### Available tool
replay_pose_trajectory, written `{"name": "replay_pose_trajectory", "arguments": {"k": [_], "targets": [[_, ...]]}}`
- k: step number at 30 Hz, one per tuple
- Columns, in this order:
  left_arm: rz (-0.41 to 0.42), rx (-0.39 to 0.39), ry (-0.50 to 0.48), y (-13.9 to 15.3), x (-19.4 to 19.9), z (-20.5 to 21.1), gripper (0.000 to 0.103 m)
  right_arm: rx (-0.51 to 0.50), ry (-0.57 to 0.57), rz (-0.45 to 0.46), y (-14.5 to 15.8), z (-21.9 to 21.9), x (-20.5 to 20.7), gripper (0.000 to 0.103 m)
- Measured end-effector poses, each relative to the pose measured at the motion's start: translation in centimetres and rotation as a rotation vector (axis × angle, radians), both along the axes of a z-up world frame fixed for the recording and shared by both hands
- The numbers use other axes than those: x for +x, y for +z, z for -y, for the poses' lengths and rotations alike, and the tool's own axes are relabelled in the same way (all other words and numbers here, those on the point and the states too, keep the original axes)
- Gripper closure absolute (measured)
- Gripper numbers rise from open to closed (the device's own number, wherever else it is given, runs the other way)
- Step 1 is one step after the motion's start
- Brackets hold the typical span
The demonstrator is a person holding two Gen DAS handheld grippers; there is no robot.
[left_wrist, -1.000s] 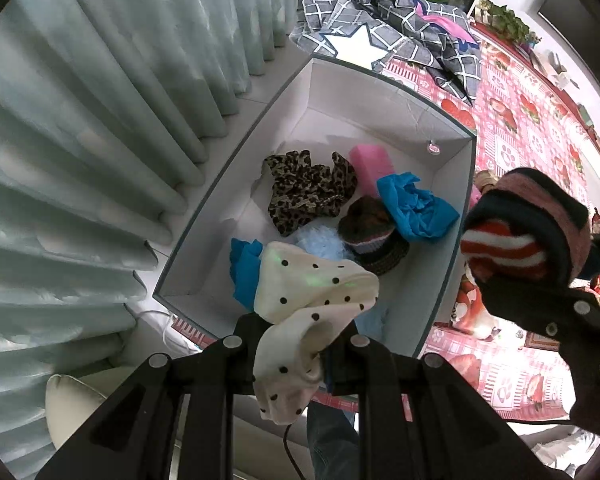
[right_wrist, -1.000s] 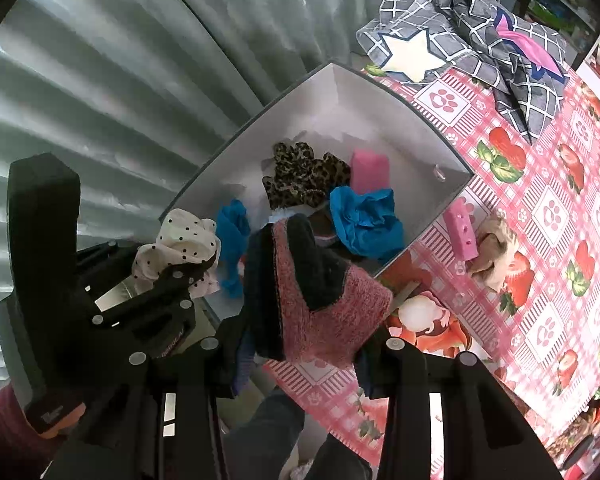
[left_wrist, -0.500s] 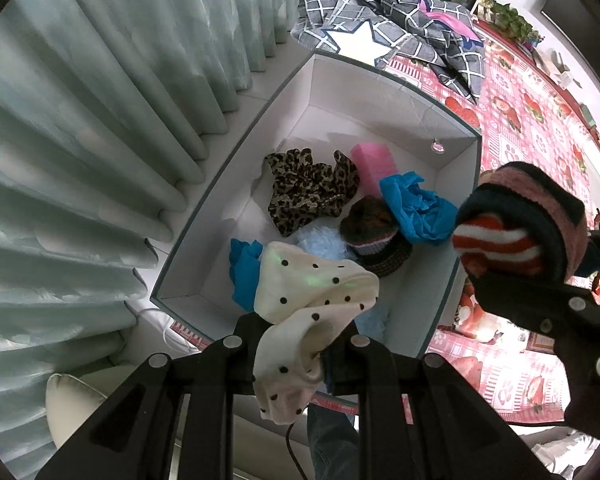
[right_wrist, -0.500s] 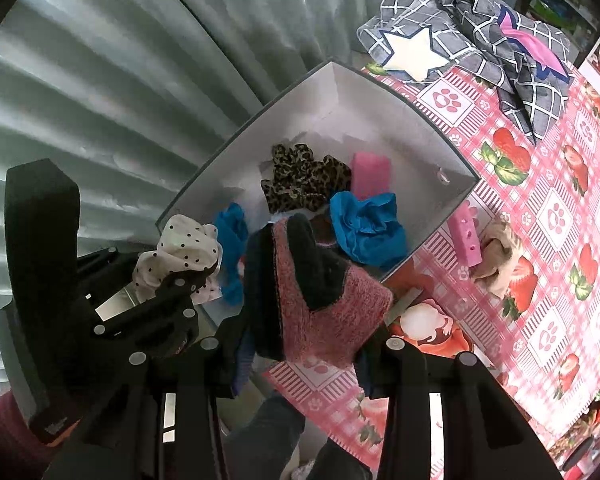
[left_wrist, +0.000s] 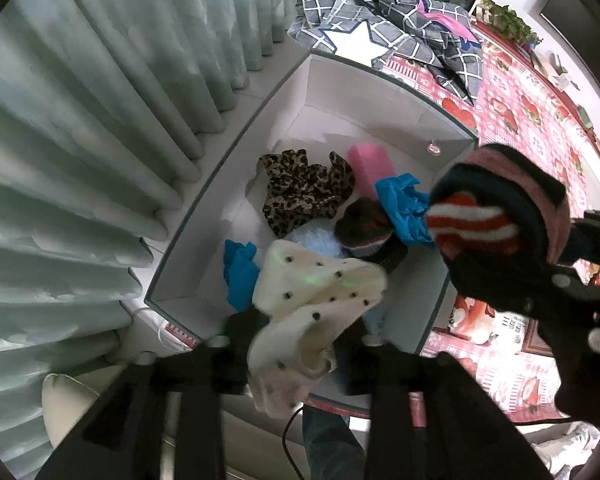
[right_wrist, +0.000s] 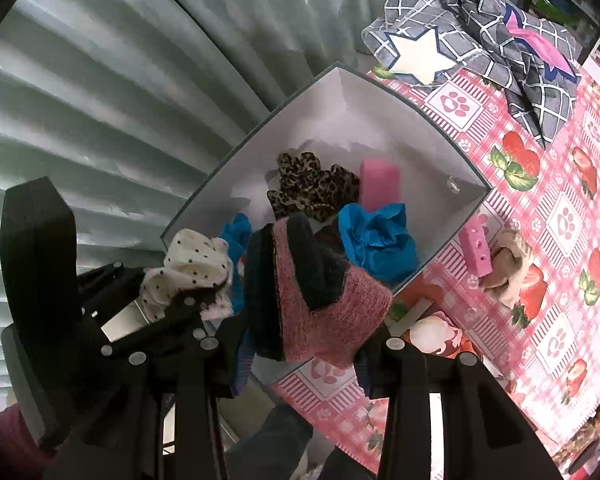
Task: Organize soft objects
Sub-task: 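Open both grippers to drop the scrunchie and sock into the box, then move both grippers toward the beige sock and pink sponge on the table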
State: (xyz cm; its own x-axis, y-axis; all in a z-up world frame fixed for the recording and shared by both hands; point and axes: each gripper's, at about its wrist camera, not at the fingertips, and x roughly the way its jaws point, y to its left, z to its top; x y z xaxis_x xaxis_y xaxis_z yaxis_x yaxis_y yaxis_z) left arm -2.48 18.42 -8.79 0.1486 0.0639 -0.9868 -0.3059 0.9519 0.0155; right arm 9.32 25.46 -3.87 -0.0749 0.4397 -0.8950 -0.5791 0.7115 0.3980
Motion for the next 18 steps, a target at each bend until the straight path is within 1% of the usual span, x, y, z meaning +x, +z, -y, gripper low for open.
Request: {"name": "replay_pose_trajectory", "arguments": {"k": [1,2,3,4,5,6,7,9,12,13,14,16,18], "targets": [[-0.004,0.003,-0.001,0.0,0.0,0.1,0.037,0.01,-0.003,-0.004,0.0,0.1,0.1,0.055],[0.004,0.003,-0.001,0.2,0.0,0.2,0.025,0.023,-0.008,-0.01,0.0,0.2,0.2,0.05],[0.017,0.001,0.0,0.4,-0.1,0.3,0.023,0.033,-0.014,-0.016,0.0,0.3,0.3,0.035],[0.036,-0.003,0.001,0.7,-0.2,0.4,0.022,0.07,0.004,-0.015,0.0,0.5,0.4,0.019],[0.047,-0.011,0.005,0.8,-0.2,0.4,0.017,0.073,-0.01,-0.016,0.0,0.8,0.6,0.017],[0.053,-0.018,0.008,0.8,-0.1,0.4,0.01,0.079,-0.022,-0.021,0.0,1.1,0.8,0.017],[0.046,-0.02,0.011,0.8,0.0,0.4,0.009,0.087,-0.035,-0.035,-0.1,1.4,1.1,0.017],[0.026,-0.02,0.015,0.5,0.2,0.4,0.008,0.092,-0.062,-0.057,-0.1,2.1,1.6,0.017],[0.04,-0.037,0.038,0.8,0.3,0.4,0.007,0.111,-0.096,-0.063,0.5,3.9,2.0,0.016],[0.054,-0.053,0.041,1.2,0.4,0.6,0.007,0.118,-0.114,-0.066,0.8,4.9,2.3,0.002],[0.067,-0.067,0.039,1.6,0.5,0.8,0.007,0.12,-0.13,-0.07,1.0,5.7,2.5,0.0],[0.092,-0.1,0.019,2.5,1.2,1.6,0.006,0.138,-0.181,-0.09,1.4,8.2,3.2,0.0],[0.107,-0.13,-0.009,3.2,2.0,2.6,0.006,0.159,-0.25,-0.13,1.6,11.3,4.1,0.0]]}}
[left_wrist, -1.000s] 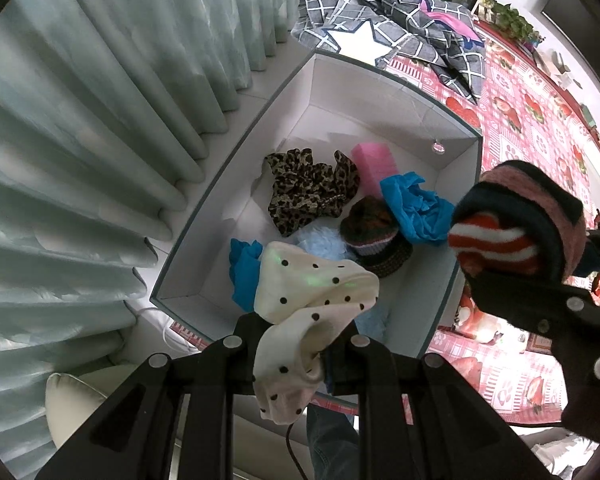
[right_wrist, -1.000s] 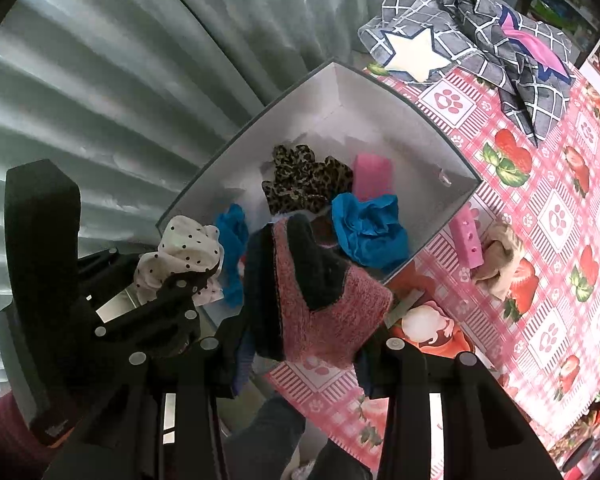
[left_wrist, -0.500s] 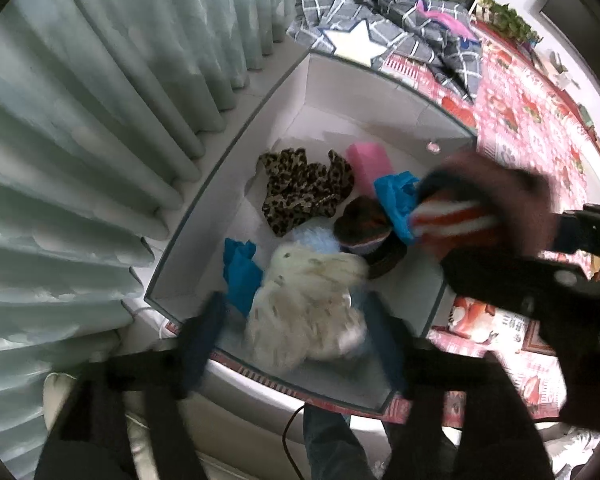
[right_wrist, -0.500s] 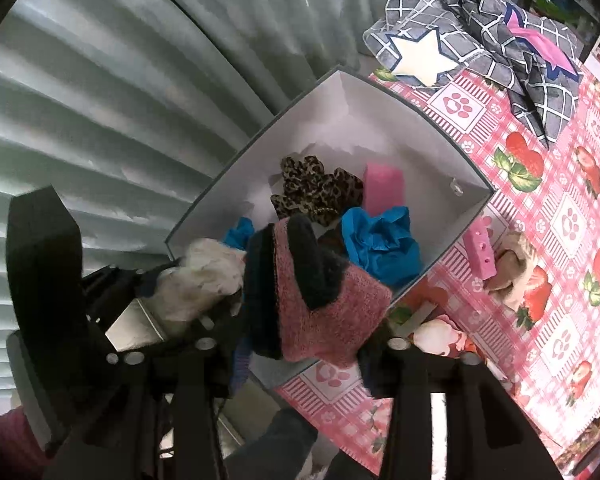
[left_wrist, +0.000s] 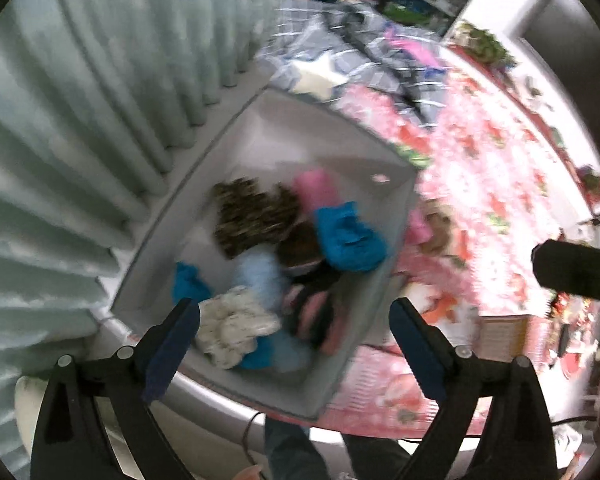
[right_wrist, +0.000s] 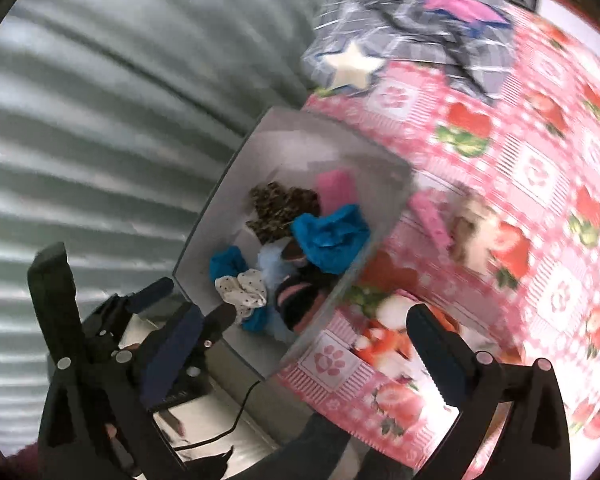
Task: Organize soft objects
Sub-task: 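Move both grippers toward the beige sock and pink sponge on the table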
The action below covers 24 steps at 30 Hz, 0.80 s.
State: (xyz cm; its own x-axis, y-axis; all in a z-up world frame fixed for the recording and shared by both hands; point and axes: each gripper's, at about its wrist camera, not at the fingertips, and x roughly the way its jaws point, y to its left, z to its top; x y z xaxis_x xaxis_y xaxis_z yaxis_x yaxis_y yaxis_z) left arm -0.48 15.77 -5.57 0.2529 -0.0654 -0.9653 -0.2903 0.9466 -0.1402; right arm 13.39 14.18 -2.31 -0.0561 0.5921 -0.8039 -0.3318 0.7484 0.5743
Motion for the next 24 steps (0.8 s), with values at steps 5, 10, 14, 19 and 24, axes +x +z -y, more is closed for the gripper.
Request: {"name": "replay_pose_trajectory", "arguments": {"k": [5,10,14,19,24], "targets": [[0.022,-0.047,-0.095,1.4,2.3,3.8,0.006,-0.019,-0.14,-0.092,0.2,7.5,2.0,0.0],[0.0,-0.077,-0.173,0.9,4.0,7.5,0.006,-0.068,-0.228,-0.142,0.2,13.6,4.1,0.0],[-0.028,-0.077,-0.214,0.0,4.7,9.9,0.006,-0.176,-0.212,-0.187,-1.6,14.7,6.1,0.0],[-0.055,-0.064,-0.22,-0.6,4.7,11.0,0.006,-0.213,-0.114,-0.223,-5.4,12.3,8.7,0.0],[-0.087,-0.041,-0.205,-1.6,4.2,11.2,0.006,-0.256,-0.003,-0.273,-10.5,7.7,10.4,0.0]]}}
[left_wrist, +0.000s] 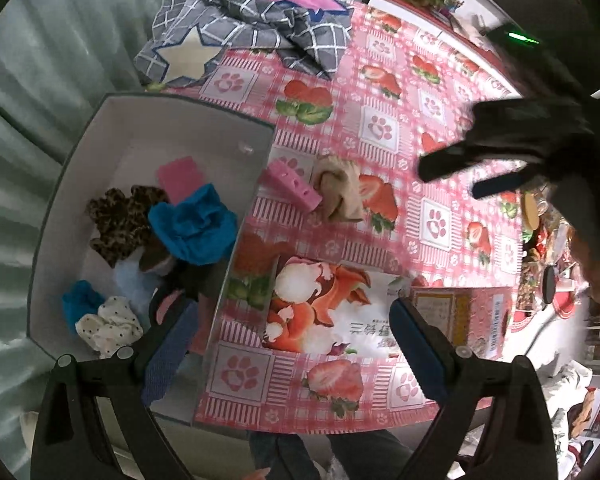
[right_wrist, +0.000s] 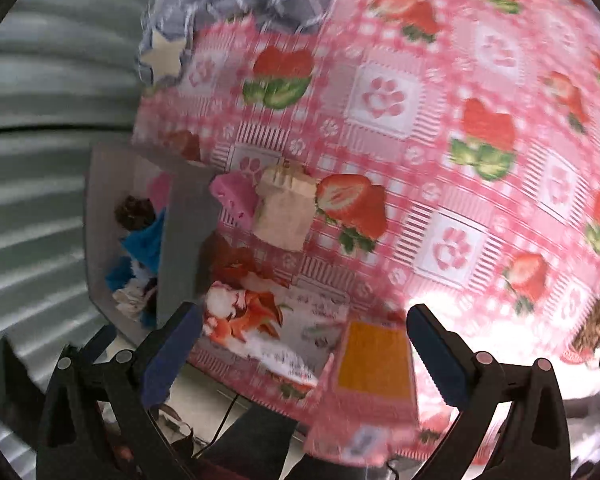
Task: Organize soft objects
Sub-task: 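Move both grippers toward the beige sock and pink sponge on the table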
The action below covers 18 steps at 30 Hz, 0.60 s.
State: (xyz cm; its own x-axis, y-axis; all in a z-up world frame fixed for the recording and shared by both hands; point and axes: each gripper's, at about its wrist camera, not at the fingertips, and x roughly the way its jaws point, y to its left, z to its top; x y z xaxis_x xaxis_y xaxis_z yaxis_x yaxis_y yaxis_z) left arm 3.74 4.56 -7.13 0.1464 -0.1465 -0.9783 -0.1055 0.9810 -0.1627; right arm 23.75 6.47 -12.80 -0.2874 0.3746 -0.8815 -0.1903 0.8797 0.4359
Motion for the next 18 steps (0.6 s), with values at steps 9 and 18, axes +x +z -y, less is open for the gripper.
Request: {"name": "replay_pose_trajectory", "arguments": {"k": [9,18], "targets": [[-0.06,0.027,0.034,-1.6,-1.1,0.3,0.006,0.0,0.147,-0.086,-7.4,-7.7,1.5,0.0],[-0.097,0.023,0.055,-2.7,-1.2,0.5,0.006,-0.05,-0.008,-0.173,-12.2,-6.4,3.1,0.0]]}}
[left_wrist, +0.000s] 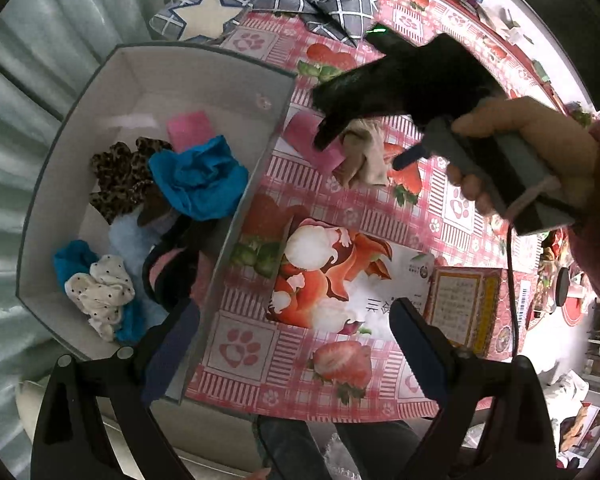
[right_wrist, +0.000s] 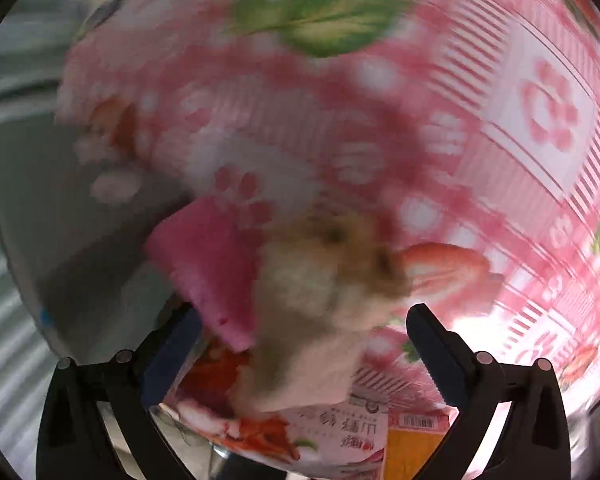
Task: Organize soft objects
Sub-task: 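Move both grippers toward the beige sock and pink sponge on the table, then grasp the beige knitted sock with the right gripper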
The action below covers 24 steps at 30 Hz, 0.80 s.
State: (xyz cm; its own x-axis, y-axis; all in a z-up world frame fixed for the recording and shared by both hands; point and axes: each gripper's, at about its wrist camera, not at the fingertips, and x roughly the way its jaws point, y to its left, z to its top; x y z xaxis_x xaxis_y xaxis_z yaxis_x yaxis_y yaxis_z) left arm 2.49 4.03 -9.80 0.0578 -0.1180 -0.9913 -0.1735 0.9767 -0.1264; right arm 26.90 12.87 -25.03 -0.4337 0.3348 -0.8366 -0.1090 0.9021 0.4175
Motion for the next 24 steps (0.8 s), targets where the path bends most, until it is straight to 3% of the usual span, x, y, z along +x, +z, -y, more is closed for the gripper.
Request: {"name": "replay_pose_trajectory", "arguments": {"k": [5,7,10,17,19,21,24], "targets": [[0.01,-0.013,-0.021,0.1,1.0,0.7,0.006,-0.188,-0.244,0.091,1.1,9.2,1.7,0.0],[0.012,-0.017,-0.034,0.0,1.4,1.0,0.006,-0.16,-0.29,0.079,1.4,11.2,1.7,0.0],[0.005,-0.017,-0.049,-0.1,1.9,1.5,0.006,-0.066,-0.269,0.021,1.1,11.4,0.9,0.0],[-0.011,0.008,-0.059,-0.2,2.1,1.7,0.006,0.017,-0.121,-0.033,-0.7,6.3,-1.6,0.0],[-0.021,0.014,-0.058,-0.4,2.3,1.7,0.006,0.0,-0.084,-0.047,-1.6,5.4,-2.0,0.0],[-0.023,0.016,-0.06,-0.4,2.5,1.9,0.006,-0.082,-0.074,-0.045,-2.4,5.7,-2.2,0.0],[-0.006,0.037,-0.088,0.2,3.8,2.5,0.006,-0.141,-0.183,-0.063,-3.3,9.4,-2.2,0.0]]}}
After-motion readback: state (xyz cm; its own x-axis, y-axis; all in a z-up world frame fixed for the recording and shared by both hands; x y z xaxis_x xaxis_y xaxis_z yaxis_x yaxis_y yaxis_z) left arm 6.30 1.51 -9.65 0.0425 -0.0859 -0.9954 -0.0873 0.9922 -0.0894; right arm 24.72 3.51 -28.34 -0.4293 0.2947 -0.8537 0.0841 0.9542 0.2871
